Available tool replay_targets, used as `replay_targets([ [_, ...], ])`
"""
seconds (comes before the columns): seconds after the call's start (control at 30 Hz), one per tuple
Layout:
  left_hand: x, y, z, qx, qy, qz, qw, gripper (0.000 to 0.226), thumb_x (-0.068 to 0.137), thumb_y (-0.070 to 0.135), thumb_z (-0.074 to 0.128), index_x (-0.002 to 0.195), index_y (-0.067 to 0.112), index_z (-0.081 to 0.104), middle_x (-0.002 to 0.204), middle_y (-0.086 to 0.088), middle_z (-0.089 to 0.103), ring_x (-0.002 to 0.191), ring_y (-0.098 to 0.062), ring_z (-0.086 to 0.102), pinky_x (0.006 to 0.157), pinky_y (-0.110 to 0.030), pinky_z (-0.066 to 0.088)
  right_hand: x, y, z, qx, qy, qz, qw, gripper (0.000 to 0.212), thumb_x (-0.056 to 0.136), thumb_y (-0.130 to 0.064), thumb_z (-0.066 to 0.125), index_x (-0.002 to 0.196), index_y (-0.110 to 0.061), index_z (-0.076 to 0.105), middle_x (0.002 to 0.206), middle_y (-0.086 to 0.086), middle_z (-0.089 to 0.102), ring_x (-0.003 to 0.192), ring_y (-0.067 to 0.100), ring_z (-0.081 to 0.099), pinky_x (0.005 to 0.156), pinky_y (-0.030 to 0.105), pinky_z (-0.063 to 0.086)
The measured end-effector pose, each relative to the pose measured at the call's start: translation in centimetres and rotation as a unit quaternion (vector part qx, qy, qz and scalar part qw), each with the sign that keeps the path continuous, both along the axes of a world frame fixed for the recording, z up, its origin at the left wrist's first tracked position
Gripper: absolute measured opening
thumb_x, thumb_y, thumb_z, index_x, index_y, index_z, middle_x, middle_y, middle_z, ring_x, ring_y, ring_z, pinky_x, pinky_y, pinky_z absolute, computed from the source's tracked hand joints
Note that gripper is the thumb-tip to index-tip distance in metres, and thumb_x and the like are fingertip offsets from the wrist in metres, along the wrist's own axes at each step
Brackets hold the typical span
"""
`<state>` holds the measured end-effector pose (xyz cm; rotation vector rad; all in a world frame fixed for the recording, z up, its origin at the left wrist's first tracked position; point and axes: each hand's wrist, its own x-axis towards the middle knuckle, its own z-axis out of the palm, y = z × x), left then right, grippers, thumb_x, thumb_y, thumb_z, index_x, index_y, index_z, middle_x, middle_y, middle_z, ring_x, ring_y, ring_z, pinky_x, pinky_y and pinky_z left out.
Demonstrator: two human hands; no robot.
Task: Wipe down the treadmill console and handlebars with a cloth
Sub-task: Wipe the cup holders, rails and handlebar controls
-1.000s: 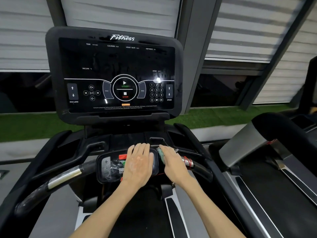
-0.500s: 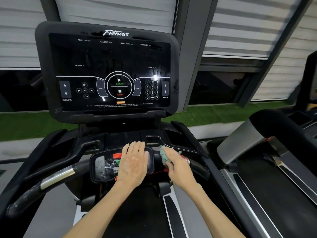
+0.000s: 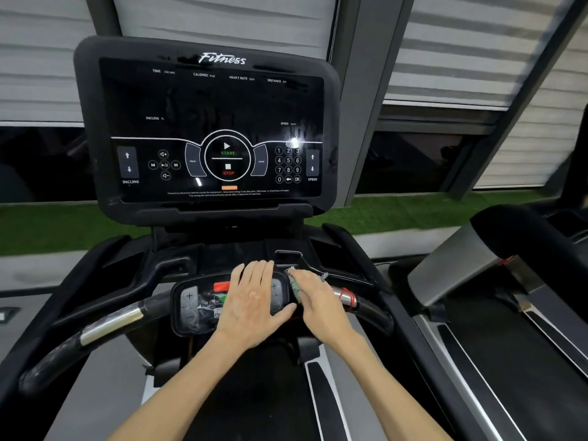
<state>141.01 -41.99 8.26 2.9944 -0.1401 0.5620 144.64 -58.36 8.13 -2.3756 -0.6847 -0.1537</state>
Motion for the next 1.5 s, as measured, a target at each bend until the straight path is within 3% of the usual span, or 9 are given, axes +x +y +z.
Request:
replay_targets([
  [0.1, -0.1, -0.1, 0.2, -0.003, 0.000, 0.002, 1.000, 0.084, 0.083, 0.069, 0.043, 0.134, 0.003, 0.049, 0.126, -0.009, 0.056, 0.120, -0.026, 0.051, 0.112, -0.044, 0.030, -0.2, -1.5, 0.3, 0.015, 0.011, -0.029, 0.999, 0.057, 0.087, 0.010, 0.046, 0.138, -0.015, 0.050, 0.136, 0.001, 0.054, 0.128, 0.015, 0.048, 0.109, 0.030, 0.036],
  [0.23, 0.0, -0.1, 0.2, -0.003, -0.001, 0.007, 1.000, 0.083, 0.084, 0.069, 0.041, 0.135, 0.004, 0.049, 0.126, -0.007, 0.056, 0.120, -0.024, 0.051, 0.112, -0.045, 0.032, 0.5, -4.0, 0.7, -0.019, 0.088, -0.156, 0.984, 0.052, 0.088, 0.007, 0.042, 0.132, -0.018, 0.054, 0.120, 0.005, 0.064, 0.113, 0.028, 0.057, 0.077, 0.026, 0.037],
  [0.43, -0.1, -0.2, 0.2, -0.007, -0.013, -0.001, 1.000, 0.084, 0.082, 0.069, 0.043, 0.134, 0.003, 0.051, 0.125, -0.007, 0.058, 0.119, -0.024, 0.052, 0.111, -0.046, 0.033, -0.2, 0.6, 1.5, 0.019, 0.073, -0.079, 0.994, 0.057, 0.085, 0.009, 0.045, 0.138, -0.012, 0.051, 0.135, 0.006, 0.056, 0.127, 0.021, 0.050, 0.105, 0.020, 0.033],
  [0.6, -0.1, -0.2, 0.1, -0.009, -0.027, -0.004, 1.000, 0.080, 0.080, 0.063, 0.046, 0.132, 0.003, 0.052, 0.124, -0.008, 0.058, 0.119, -0.024, 0.052, 0.110, -0.044, 0.033, -0.1, 1.6, 2.0, 0.052, 0.089, -0.066, 0.992, 0.054, 0.089, 0.007, 0.043, 0.135, -0.019, 0.053, 0.123, 0.004, 0.063, 0.113, 0.019, 0.059, 0.098, 0.027, 0.046],
  [0.8, -0.1, -0.1, 0.0, -0.018, -0.029, -0.009, 0.999, 0.078, 0.080, 0.060, 0.048, 0.133, 0.003, 0.051, 0.124, -0.007, 0.058, 0.119, -0.023, 0.051, 0.111, -0.044, 0.033, -2.8, 0.1, -0.1, 0.058, -0.013, -0.056, 0.997, 0.054, 0.085, 0.016, 0.049, 0.132, -0.010, 0.057, 0.134, 0.002, 0.058, 0.128, 0.006, 0.045, 0.103, 0.004, 0.027],
  [1.07, -0.1, 0.0, 0.2, -0.027, -0.035, -0.014, 0.999, 0.075, 0.079, 0.057, 0.049, 0.132, 0.004, 0.052, 0.123, -0.005, 0.059, 0.118, -0.022, 0.052, 0.111, -0.041, 0.033, -1.8, -1.6, -1.2, 0.010, -0.029, -0.043, 0.999, 0.068, 0.079, 0.022, 0.047, 0.133, -0.017, 0.057, 0.138, -0.009, 0.050, 0.131, 0.005, 0.043, 0.108, 0.024, 0.038],
  [1.23, -0.1, 0.0, 0.3, -0.026, -0.022, -0.010, 0.999, 0.077, 0.077, 0.057, 0.049, 0.133, 0.005, 0.051, 0.126, -0.005, 0.058, 0.120, -0.022, 0.051, 0.112, -0.042, 0.032, 1.2, -1.7, 0.4, -0.027, 0.024, -0.162, 0.986, 0.037, 0.083, 0.004, 0.049, 0.106, -0.023, 0.060, 0.091, 0.001, 0.070, 0.087, 0.027, 0.067, 0.075, 0.034, 0.053],
  [1.33, -0.1, 0.0, 0.2, -0.026, -0.020, -0.012, 0.999, 0.077, 0.077, 0.058, 0.049, 0.133, 0.005, 0.051, 0.125, -0.005, 0.058, 0.120, -0.022, 0.051, 0.112, -0.042, 0.032, 2.6, -1.5, 2.1, -0.048, 0.083, -0.154, 0.983, 0.034, 0.082, 0.004, 0.044, 0.104, -0.012, 0.063, 0.091, 0.012, 0.069, 0.092, 0.039, 0.061, 0.079, 0.045, 0.052],
  [1.5, 0.1, -0.1, 0.1, -0.028, -0.025, -0.010, 0.999, 0.079, 0.076, 0.058, 0.050, 0.133, 0.003, 0.051, 0.125, -0.006, 0.058, 0.120, -0.023, 0.050, 0.112, -0.042, 0.028, -0.5, -0.3, 1.5, 0.003, 0.016, -0.072, 0.997, 0.051, 0.088, 0.010, 0.045, 0.130, -0.015, 0.058, 0.121, 0.001, 0.066, 0.113, 0.017, 0.060, 0.092, 0.016, 0.042],
])
